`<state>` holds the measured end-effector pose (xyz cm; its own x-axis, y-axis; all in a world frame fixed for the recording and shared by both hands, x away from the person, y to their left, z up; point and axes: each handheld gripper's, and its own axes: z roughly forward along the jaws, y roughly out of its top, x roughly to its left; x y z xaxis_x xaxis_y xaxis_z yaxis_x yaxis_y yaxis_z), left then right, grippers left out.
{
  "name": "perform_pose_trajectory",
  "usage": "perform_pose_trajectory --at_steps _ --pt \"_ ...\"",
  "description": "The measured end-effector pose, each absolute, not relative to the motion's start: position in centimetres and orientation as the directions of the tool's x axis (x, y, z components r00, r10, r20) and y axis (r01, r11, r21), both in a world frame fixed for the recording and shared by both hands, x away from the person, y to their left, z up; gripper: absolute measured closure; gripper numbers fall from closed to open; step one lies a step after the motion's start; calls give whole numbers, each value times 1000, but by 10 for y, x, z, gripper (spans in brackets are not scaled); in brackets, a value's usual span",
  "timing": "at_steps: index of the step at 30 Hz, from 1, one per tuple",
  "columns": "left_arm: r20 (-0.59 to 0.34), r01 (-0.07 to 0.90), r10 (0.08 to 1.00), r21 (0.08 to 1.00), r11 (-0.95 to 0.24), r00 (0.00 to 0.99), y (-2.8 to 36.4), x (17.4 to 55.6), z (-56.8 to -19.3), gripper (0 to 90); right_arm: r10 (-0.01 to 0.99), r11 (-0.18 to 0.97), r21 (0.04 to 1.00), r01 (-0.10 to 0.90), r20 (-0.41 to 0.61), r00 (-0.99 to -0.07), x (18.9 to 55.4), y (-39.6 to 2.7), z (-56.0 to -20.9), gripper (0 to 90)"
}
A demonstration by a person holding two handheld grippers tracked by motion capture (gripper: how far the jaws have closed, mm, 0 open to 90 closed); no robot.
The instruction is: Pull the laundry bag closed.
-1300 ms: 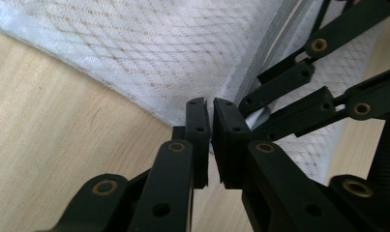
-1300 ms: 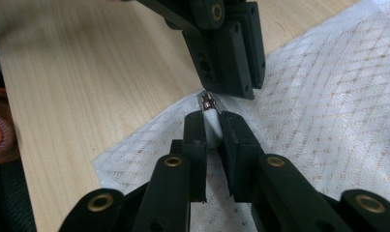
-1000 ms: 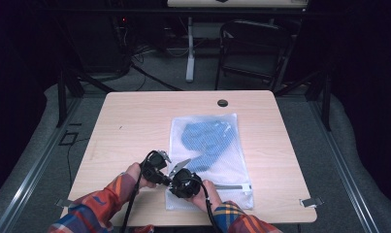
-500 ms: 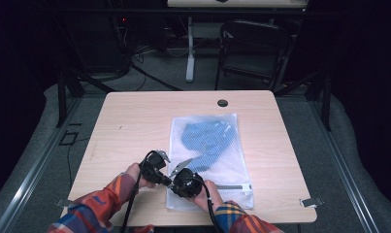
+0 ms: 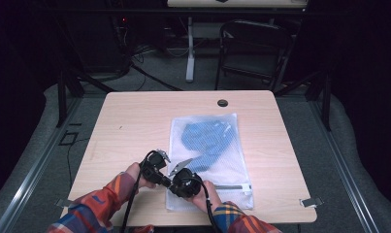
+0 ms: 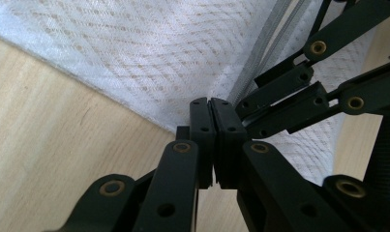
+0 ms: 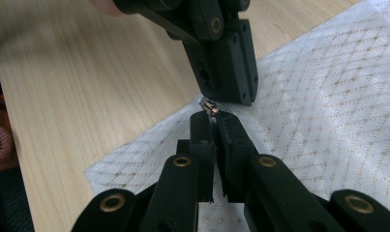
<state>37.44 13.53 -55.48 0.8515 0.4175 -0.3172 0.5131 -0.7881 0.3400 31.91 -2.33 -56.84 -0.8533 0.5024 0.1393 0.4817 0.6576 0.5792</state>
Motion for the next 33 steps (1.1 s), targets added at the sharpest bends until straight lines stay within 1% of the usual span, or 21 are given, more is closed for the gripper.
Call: perform_pose_trajectory --at_steps 2,3,4,5,7,10,11,16,21,26,33 --pt "-315 514 420 339 -788 851 136 373 -554 884 507 649 585 487 145 -850 319 -23 -569 864" --pt "-316 531 436 346 -774 842 135 371 -556 884 507 649 585 487 145 -850 319 -23 -569 864" --pt "-306 519 430 342 -783 849 134 370 -555 900 510 644 589 489 146 -848 318 -24 -569 863" --pt "-286 494 413 330 -805 864 133 370 -554 900 506 648 589 483 141 -851 318 -24 -569 863" --pt "-264 482 411 335 -810 873 131 368 -554 900 509 649 588 483 136 -850 318 -23 -569 864" --pt "-268 479 406 332 -813 874 132 369 -554 900 517 632 592 501 160 -841 318 -25 -570 866" --pt "-266 479 405 346 -807 875 132 368 -555 900 517 632 592 501 160 -841 318 -25 -570 866" --pt "-271 478 402 344 -808 875 133 369 -555 900 525 617 598 513 173 -833 318 -26 -571 867" --pt "-271 477 400 347 -808 875 133 369 -555 900 514 639 584 500 159 -843 319 -28 -569 868" --pt "-276 476 397 346 -808 875 134 369 -555 900 518 637 579 508 166 -839 320 -32 -569 868" --pt "-273 469 390 355 -808 879 134 369 -555 900 514 626 579 522 196 -835 323 -36 -570 866"
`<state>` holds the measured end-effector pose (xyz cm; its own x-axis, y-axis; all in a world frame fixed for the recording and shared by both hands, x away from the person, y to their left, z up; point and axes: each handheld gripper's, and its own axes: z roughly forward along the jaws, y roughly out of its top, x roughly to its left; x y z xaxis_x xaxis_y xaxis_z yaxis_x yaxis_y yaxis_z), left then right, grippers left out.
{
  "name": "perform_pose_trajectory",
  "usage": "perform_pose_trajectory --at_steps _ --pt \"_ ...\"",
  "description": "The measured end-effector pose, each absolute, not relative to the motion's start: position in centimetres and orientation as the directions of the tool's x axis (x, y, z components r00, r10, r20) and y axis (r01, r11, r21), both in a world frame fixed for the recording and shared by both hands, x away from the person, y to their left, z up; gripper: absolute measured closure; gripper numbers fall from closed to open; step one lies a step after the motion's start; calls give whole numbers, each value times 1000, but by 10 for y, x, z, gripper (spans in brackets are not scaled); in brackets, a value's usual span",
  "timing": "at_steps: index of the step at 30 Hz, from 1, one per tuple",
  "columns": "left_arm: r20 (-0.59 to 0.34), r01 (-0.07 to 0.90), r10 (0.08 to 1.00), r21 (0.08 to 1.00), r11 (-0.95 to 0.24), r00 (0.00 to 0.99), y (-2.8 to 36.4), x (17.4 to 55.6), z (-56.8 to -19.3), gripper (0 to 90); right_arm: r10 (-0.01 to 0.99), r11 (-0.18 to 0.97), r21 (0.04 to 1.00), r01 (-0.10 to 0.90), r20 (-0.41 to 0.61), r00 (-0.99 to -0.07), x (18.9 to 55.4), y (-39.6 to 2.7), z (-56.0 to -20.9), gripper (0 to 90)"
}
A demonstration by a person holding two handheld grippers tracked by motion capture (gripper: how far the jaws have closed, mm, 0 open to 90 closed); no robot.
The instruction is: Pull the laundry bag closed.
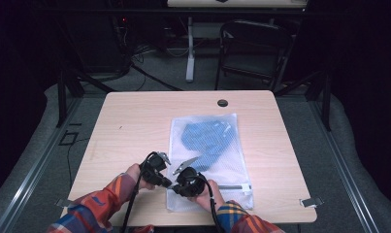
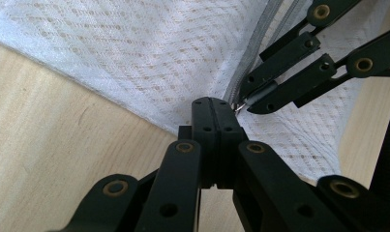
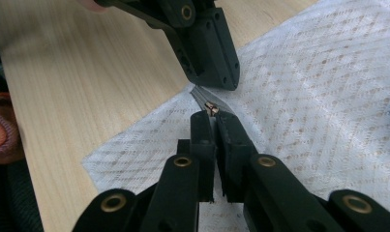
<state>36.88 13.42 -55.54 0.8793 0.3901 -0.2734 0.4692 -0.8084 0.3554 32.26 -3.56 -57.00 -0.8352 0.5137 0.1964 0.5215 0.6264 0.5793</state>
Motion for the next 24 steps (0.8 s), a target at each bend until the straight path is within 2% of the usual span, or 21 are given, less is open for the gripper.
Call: perform_pose_trajectory --at_steps 3,6,11,15,18,21,24 --pt "-266 457 380 353 -817 886 134 369 -555 900 496 628 576 524 224 -839 325 -38 -570 864" --pt "-246 443 376 344 -828 893 132 367 -554 900 485 636 583 505 207 -850 325 -38 -571 863" --pt "-236 450 387 353 -820 891 131 364 -554 895 492 637 574 515 211 -844 326 -37 -570 860" --pt "-214 417 360 371 -830 908 130 363 -554 895 513 611 575 544 236 -825 325 -38 -571 855" --pt "-235 427 361 374 -824 902 132 365 -555 895 495 612 580 538 251 -832 327 -39 -572 851" --pt "-247 440 370 362 -822 896 132 367 -554 896 515 590 558 584 297 -804 330 -41 -572 846" --pt "-257 448 376 349 -823 890 130 368 -554 895 512 589 563 579 295 -807 330 -40 -572 851"
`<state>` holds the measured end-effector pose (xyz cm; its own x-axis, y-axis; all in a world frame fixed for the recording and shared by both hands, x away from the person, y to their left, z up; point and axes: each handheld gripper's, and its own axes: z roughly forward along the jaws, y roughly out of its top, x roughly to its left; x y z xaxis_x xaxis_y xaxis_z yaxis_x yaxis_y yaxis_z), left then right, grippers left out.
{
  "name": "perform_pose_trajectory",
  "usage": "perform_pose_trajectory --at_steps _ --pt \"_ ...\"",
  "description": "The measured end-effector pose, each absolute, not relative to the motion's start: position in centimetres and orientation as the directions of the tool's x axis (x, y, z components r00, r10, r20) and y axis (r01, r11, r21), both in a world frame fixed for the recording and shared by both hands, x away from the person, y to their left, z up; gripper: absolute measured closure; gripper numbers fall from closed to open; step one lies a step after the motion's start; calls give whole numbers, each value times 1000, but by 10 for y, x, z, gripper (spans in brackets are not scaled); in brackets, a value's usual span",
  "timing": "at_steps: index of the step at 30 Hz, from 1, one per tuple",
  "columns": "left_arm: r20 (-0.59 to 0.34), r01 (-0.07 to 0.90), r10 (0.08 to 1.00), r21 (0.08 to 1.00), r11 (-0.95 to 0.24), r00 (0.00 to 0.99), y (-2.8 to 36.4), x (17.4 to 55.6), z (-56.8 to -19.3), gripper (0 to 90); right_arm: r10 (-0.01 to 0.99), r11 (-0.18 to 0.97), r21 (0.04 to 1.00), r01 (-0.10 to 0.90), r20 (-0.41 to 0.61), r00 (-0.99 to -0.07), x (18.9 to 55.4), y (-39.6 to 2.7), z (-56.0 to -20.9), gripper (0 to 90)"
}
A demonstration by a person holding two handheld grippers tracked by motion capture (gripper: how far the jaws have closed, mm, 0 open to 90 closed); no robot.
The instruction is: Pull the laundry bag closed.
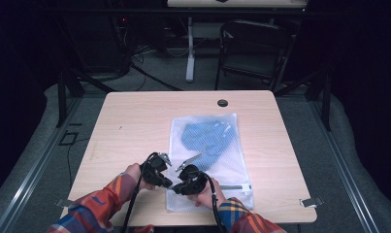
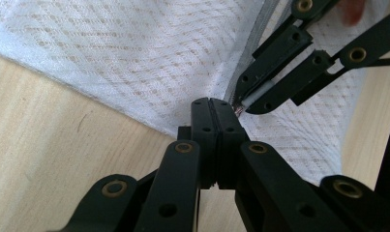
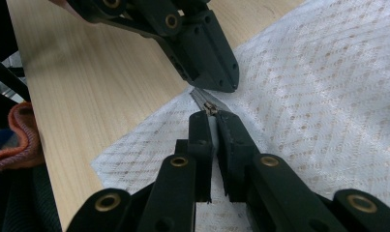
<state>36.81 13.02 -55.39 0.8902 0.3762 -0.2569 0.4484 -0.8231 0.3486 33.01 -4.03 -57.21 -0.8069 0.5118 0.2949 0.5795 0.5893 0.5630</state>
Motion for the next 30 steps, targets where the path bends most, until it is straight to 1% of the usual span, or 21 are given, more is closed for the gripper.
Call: perform_pose_trajectory --at_steps 8,11,14,17,24,30 --pt "-256 436 363 344 -832 896 127 367 -553 900 510 582 553 597 323 -797 333 -43 -573 853" --pt "-262 438 363 339 -833 894 127 366 -553 900 519 570 559 602 324 -792 331 -42 -573 826" --pt "-251 435 366 338 -834 896 126 365 -553 900 516 581 572 579 292 -806 329 -39 -573 843" --pt "-257 440 367 340 -831 894 127 366 -554 900 514 570 580 582 301 -803 329 -41 -574 862" --pt "-266 440 363 347 -828 893 128 366 -555 900 525 553 584 594 309 -793 327 -41 -575 866" --pt "-263 436 360 350 -829 895 128 366 -555 900 521 566 569 597 315 -793 329 -45 -574 867"
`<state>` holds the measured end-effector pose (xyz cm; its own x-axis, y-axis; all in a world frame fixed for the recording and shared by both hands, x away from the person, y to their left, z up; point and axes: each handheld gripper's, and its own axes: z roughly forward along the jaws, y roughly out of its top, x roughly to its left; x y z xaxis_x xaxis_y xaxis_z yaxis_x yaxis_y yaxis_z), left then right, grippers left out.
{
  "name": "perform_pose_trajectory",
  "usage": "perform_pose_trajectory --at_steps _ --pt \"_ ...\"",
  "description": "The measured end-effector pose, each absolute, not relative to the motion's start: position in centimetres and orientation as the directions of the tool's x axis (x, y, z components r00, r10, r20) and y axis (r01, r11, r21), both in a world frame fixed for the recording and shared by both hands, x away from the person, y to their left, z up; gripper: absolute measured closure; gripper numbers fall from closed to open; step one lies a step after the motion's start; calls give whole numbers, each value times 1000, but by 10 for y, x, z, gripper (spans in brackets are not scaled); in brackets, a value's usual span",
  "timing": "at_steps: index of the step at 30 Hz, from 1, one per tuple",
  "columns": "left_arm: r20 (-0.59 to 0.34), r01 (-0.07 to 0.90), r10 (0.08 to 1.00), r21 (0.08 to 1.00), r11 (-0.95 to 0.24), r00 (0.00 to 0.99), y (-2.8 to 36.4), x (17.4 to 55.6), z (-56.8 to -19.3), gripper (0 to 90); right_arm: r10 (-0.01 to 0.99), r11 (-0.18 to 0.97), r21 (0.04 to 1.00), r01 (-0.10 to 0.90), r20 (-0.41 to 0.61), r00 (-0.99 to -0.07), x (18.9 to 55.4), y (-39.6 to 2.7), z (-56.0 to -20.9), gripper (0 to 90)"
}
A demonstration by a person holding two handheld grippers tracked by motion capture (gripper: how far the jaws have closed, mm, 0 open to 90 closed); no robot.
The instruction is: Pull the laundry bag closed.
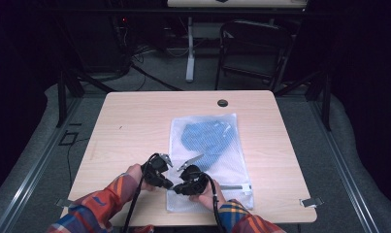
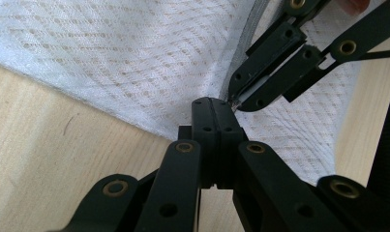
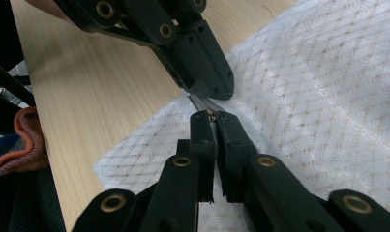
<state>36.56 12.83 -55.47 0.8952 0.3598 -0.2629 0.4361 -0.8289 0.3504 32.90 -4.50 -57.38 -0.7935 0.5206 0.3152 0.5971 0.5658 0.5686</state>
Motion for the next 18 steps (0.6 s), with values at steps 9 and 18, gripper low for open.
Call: perform_pose_trajectory --at_steps 9,18 --pt "-270 439 359 349 -828 893 129 366 -555 900 531 568 555 608 317 -786 330 -52 -573 865" --pt "-271 438 358 348 -829 893 129 367 -555 900 533 570 551 609 317 -785 330 -56 -572 866"
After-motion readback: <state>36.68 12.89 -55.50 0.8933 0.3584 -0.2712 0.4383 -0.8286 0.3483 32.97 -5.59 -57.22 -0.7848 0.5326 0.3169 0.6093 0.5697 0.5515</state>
